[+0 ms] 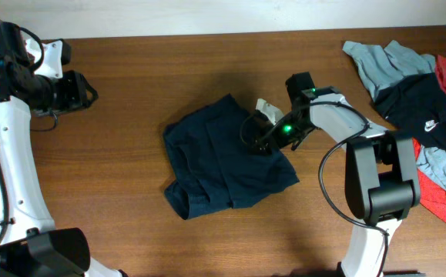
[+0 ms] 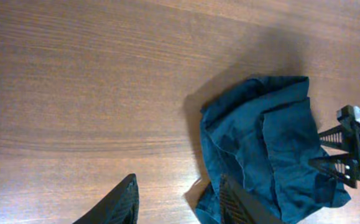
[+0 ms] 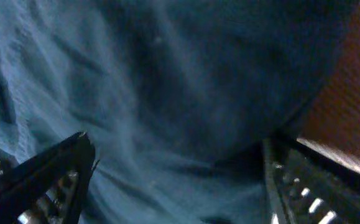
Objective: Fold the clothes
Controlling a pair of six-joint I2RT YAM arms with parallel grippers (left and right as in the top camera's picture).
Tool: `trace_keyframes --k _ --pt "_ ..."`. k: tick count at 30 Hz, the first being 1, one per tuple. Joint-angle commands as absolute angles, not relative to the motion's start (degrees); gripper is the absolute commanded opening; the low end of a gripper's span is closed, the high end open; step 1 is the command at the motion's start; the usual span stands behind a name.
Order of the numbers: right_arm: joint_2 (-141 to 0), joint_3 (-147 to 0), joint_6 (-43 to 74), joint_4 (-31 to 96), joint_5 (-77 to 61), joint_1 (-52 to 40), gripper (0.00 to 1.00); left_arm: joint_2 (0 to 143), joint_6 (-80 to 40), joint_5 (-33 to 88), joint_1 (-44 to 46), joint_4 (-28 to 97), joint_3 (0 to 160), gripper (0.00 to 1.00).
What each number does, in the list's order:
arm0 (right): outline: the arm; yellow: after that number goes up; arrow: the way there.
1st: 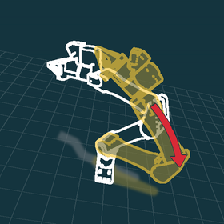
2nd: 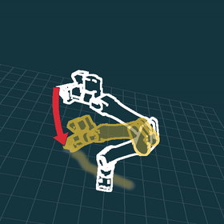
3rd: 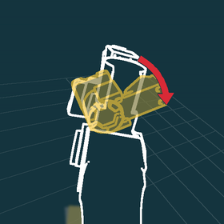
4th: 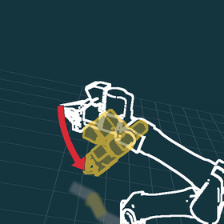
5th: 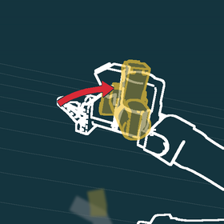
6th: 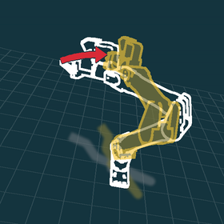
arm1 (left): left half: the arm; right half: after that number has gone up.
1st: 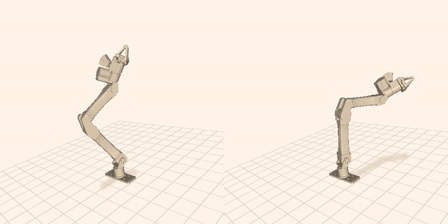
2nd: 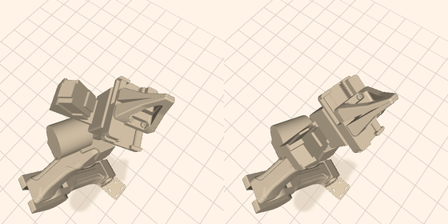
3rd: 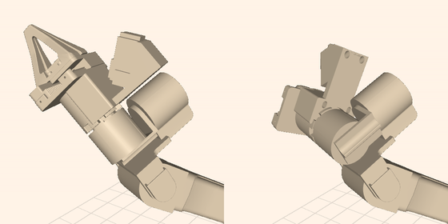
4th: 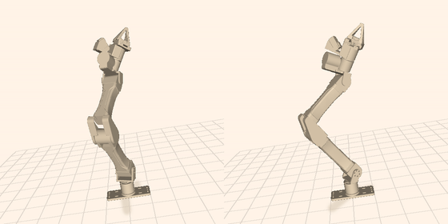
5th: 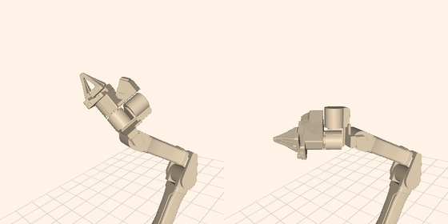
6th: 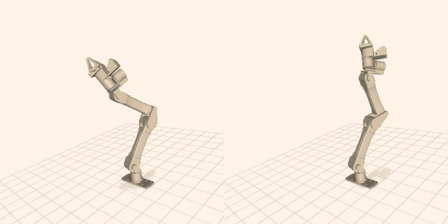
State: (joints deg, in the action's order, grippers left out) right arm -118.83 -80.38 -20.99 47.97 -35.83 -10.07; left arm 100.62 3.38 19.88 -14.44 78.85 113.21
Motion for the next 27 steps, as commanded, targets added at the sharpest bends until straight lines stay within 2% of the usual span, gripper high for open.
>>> trace_keyframes --k 1,4,6,7,8,9,10,12,16,20,23,27 --pt "-119.6 -77.5 -17.1 45.0 -33.4 -10.1 0.86 100.4 3.5 19.7 -14.7 79.2 113.6 0.42" --pt "-119.6 -77.2 -17.8 44.5 -41.6 -10.6 0.88 100.4 3.5 19.7 -14.7 79.1 113.6 0.42" --pt "-119.6 -77.2 -17.9 44.4 -43.3 -11.3 0.83 100.4 3.5 19.7 -14.7 79.1 113.6 0.42" --pt "-119.6 -77.2 -17.9 44.4 -43.6 -11.7 0.72 100.4 3.5 19.7 -14.7 79.1 113.6 0.42" --pt "-119.5 -77.2 -17.9 44.5 -43.5 -11.9 0.56 100.4 3.5 19.7 -14.7 79.2 113.6 0.42" --pt "-119.5 -77.4 -16.3 44.5 -43.0 -11.8 0.36 100.4 3.5 19.7 -14.7 79.2 113.6 0.42" --pt "-119.1 -77.7 -12.2 44.5 -41.3 -11.4 0.28 100.4 3.5 19.7 -14.7 79.2 113.6 0.42" --pt "-117.3 -77.9 -7.6 44.8 -36.3 -10.4 0.17 100.4 3.5 19.7 -14.7 79.2 113.6 0.42" --pt "-110.3 -77.9 -0.8 46.3 -22.0 -9.6 0.08 100.4 3.5 19.7 -14.7 79.1 113.6 0.42" --pt "-104.2 -77.9 1.9 47.6 -15.4 -10.1 0.06 100.4 3.5 19.7 -14.7 78.9 113.6 0.42" --pt "-98.3 -77.9 8.3 50.7 -3.7 -10.6 0.04 100.4 3.5 19.7 -14.7 78.9 113.6 0.42" --pt "-92.1 -77.9 8.0 51.8 -2.3 -12.9 0.04 100.4 3.5 19.7 -14.7 78.2 113.6 0.42"
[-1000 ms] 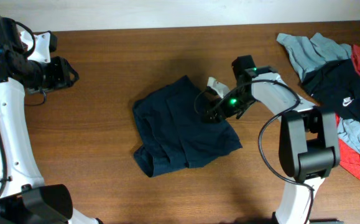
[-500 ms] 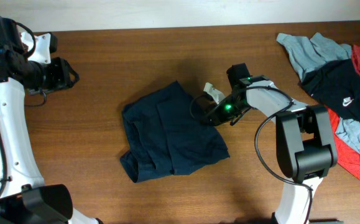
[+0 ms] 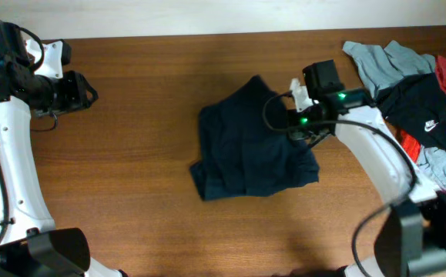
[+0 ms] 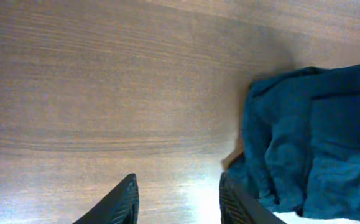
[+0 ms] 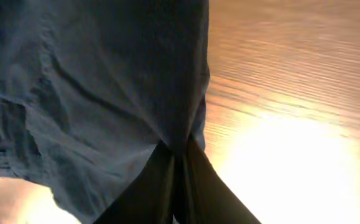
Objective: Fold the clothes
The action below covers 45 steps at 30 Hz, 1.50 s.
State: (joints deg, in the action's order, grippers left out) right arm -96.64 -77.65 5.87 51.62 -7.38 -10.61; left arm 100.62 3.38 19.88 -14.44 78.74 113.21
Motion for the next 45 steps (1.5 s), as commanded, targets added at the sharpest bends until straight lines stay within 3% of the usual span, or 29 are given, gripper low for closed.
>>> trace_keyframes --k 1,7,9,11,13,18,21,28,33,37,38,42,45 --pt "-91.7 -77.9 7.9 51.8 -2.3 -13.4 0.04 100.4 3.5 19.7 -14.7 78.1 113.6 0.42" --pt "-92.1 -77.8 8.0 51.7 0.0 -17.6 0.05 100.4 3.5 19.7 -13.9 78.9 113.6 0.43" --pt "-92.8 -77.8 8.0 51.7 0.5 -17.2 0.10 100.4 3.5 19.7 -13.2 79.0 113.6 0.43" --pt "-94.4 -77.7 8.0 51.7 -0.6 -15.1 0.50 100.4 3.5 19.7 -11.9 78.9 113.6 0.43" --pt "-96.7 -77.7 4.6 51.2 -8.9 -10.8 0.80 100.4 3.5 20.6 -10.4 78.8 113.6 0.43" --pt "-103.7 -77.7 -4.2 49.7 -27.4 -1.2 0.90 100.4 3.4 21.8 -5.6 77.4 113.6 0.44" --pt "-108.2 -77.7 -5.9 48.8 -30.1 2.4 0.93 100.4 1.9 21.9 -2.0 77.0 113.4 0.44" --pt "-118.1 -77.7 -10.5 46.6 -36.9 6.7 0.93 100.4 0.1 21.9 7.9 72.6 104.2 0.44" --pt "-120.7 -77.7 -15.7 46.2 -47.2 7.4 0.93 100.4 -1.3 25.8 13.6 58.0 89.3 0.48" --pt "-121.0 -77.6 -16.1 46.2 -49.3 4.9 0.81 100.4 -1.3 29.2 17.5 43.1 78.0 0.55" --pt "-121.1 -77.4 -16.1 46.0 -49.3 4.3 0.77 100.4 -1.2 29.1 18.5 39.6 75.8 0.57" --pt "-121.0 -77.4 -13.9 46.0 -45.6 3.4 0.27 101.1 2.2 28.1 22.0 34.3 73.1 0.60" --pt "-120.3 -77.5 -9.5 46.7 -39.4 3.4 0.06 102.7 3.3 25.3 23.5 34.5 73.1 0.59"
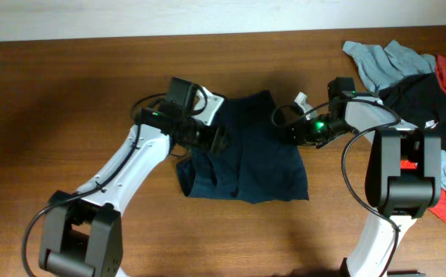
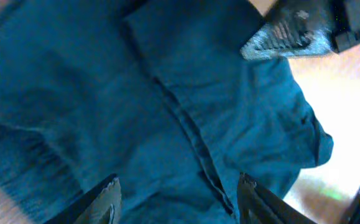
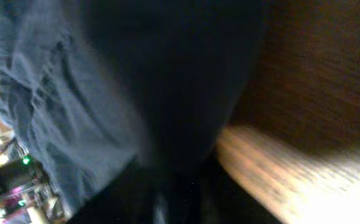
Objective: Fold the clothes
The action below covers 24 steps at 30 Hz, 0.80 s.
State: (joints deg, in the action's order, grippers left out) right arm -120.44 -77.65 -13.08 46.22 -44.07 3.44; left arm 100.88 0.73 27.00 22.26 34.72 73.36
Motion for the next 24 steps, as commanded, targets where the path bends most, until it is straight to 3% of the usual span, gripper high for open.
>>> trace_keyframes --k 1,5,10,14,21,24 --pt "-119.3 -77.5 -8.2 47.3 -36.9 3.4 0.04 103.9 3.3 24.6 23.9 34.5 73.1 0.59" --pt "-112.8 -77.5 -0.9 50.0 -21.6 3.3 0.04 109.0 3.3 24.6 24.0 35.2 73.1 0.59" --pt "-101.2 -77.5 0.5 52.1 -13.3 0.4 0.04 112.4 3.3 24.7 24.0 35.8 73.1 0.59" --pt "-97.6 -77.5 1.5 52.8 -12.3 -7.0 0.04 112.8 3.3 24.6 24.0 35.1 73.1 0.59" --pt "-99.0 -77.5 11.7 51.9 1.8 -22.1 0.04 112.8 3.3 24.6 24.0 34.7 73.1 0.59" --pt "-99.0 -77.5 16.5 51.6 1.7 -25.4 0.04 112.8 3.3 24.6 24.0 34.8 73.1 0.59"
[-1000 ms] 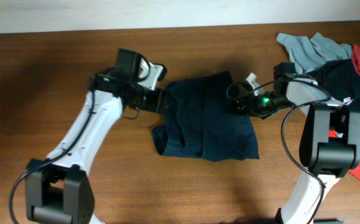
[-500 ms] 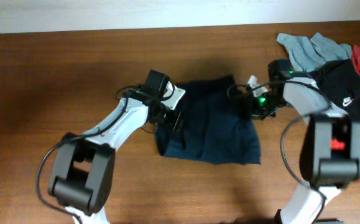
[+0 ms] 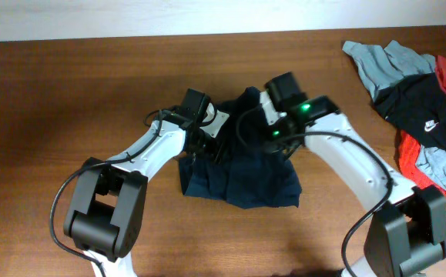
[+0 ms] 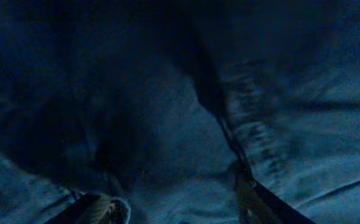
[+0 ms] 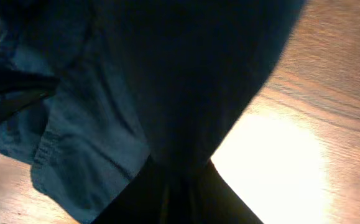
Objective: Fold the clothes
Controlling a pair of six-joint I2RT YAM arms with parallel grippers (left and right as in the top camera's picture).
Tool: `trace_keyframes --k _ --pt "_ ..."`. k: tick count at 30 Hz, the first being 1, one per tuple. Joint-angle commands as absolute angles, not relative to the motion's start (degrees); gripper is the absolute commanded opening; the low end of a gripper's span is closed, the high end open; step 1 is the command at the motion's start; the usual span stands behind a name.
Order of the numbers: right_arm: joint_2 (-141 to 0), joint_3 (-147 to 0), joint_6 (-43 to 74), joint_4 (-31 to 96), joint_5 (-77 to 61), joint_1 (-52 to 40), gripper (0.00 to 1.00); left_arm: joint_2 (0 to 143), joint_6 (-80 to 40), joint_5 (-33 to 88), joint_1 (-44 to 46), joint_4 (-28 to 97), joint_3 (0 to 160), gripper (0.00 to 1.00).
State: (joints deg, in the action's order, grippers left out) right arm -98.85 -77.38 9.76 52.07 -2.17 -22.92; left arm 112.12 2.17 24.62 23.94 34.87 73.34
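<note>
A dark blue garment lies crumpled in the middle of the wooden table, with one part raised in a bunch. My right gripper is over the garment's upper middle, shut on a pinch of the blue cloth, which spreads out from its closed fingers. My left gripper is low on the garment's upper left. Its fingers stand wide apart and open, close against the fabric, which fills that view.
A pile of other clothes lies at the table's far right: a grey-blue piece, a black one with a white logo and a red one. Bare wood stretches to the left of the garment.
My right gripper, still shut on the cloth, has moved left from the garment's right edge to its upper middle, bunching cloth there. The left gripper now sits lower, tight against the fabric.
The left arm was first parked at the far left while my right gripper stood open on the garment. Then the right gripper was shut on cloth and the garment lay farther right. Later the left gripper was open over the garment's left; now both work its top.
</note>
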Motion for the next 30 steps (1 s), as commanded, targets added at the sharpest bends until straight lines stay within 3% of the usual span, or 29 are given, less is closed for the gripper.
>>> trace_keyframes --k 1,17,30 --pt "-99.0 -77.5 17.1 51.4 1.8 -26.3 0.04 112.8 3.3 24.6 24.0 34.7 73.1 0.59" --pt "-97.1 -91.7 13.8 60.0 3.2 -23.4 0.04 112.8 3.3 24.6 24.0 36.2 73.0 0.59" --pt "-107.0 -90.5 16.9 54.9 -4.5 -33.8 0.04 112.8 3.3 24.6 24.0 36.0 73.0 0.59"
